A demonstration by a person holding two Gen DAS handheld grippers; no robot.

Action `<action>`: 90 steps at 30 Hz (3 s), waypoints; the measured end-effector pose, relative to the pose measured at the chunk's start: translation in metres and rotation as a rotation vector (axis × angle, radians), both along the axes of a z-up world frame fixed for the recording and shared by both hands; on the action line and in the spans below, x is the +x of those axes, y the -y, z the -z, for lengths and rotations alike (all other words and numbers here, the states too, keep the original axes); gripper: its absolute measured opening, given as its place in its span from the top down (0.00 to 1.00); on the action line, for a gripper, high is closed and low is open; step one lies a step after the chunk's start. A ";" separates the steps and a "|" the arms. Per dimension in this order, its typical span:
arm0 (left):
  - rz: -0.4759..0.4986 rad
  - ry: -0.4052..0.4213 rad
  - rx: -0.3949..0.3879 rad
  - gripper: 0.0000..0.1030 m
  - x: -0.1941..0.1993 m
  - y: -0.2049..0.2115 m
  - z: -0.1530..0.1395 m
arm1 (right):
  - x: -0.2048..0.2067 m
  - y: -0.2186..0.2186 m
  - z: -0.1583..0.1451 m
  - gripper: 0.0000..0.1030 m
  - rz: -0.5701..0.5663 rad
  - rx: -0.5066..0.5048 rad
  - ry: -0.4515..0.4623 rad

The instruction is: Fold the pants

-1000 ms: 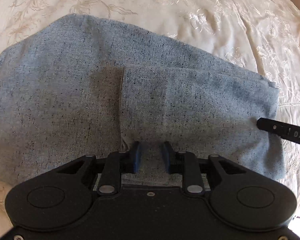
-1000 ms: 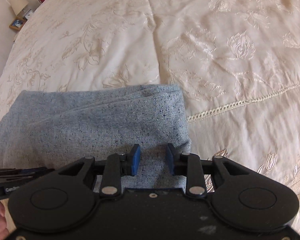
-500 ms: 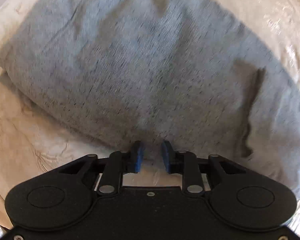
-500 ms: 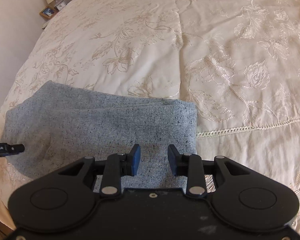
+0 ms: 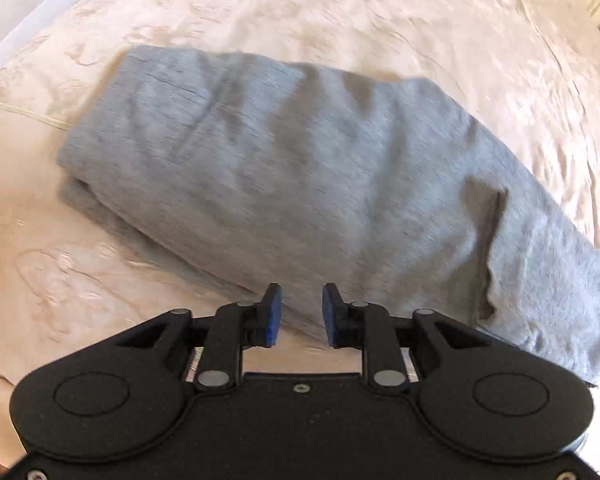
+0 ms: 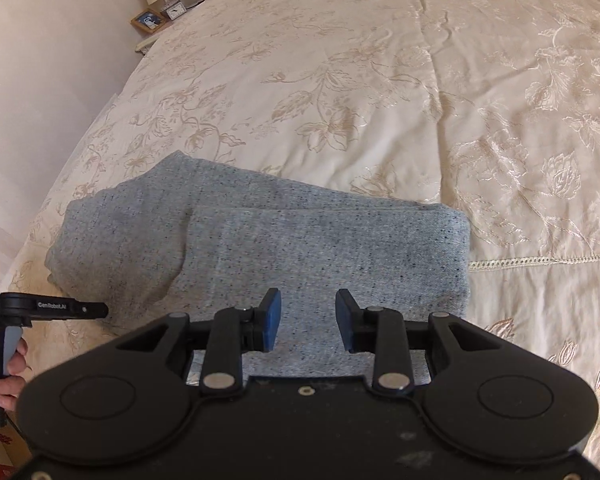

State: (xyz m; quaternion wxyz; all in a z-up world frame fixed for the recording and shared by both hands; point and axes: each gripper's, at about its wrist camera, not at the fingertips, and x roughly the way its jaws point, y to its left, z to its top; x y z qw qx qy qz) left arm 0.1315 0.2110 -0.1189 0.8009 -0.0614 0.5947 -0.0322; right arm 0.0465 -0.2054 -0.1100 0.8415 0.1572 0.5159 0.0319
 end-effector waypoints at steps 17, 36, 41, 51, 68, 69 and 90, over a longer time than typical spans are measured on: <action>0.134 -0.083 -0.156 0.55 0.038 -0.086 0.011 | 0.041 -0.186 0.001 0.67 -0.021 0.013 -0.014; 0.062 -0.137 -0.285 0.28 0.139 -0.175 0.071 | 0.065 -0.235 0.009 0.67 0.031 -0.009 -0.073; 0.242 -0.177 -0.335 0.05 0.130 -0.150 0.075 | 0.070 -0.239 0.017 0.67 0.031 -0.004 -0.097; 0.212 -0.158 -0.254 0.40 0.128 -0.105 0.069 | 0.079 -0.251 0.022 0.67 0.003 0.002 -0.101; 0.329 0.034 -0.152 0.62 0.093 -0.072 -0.003 | 0.193 -0.236 0.105 0.72 0.015 -0.223 -0.116; 0.330 0.039 -0.154 0.62 0.091 -0.074 -0.006 | 0.192 -0.235 0.102 0.72 0.009 -0.217 -0.120; 0.403 0.254 -0.099 0.64 0.039 0.003 -0.105 | 0.050 -0.232 0.053 0.70 -0.005 -0.026 -0.101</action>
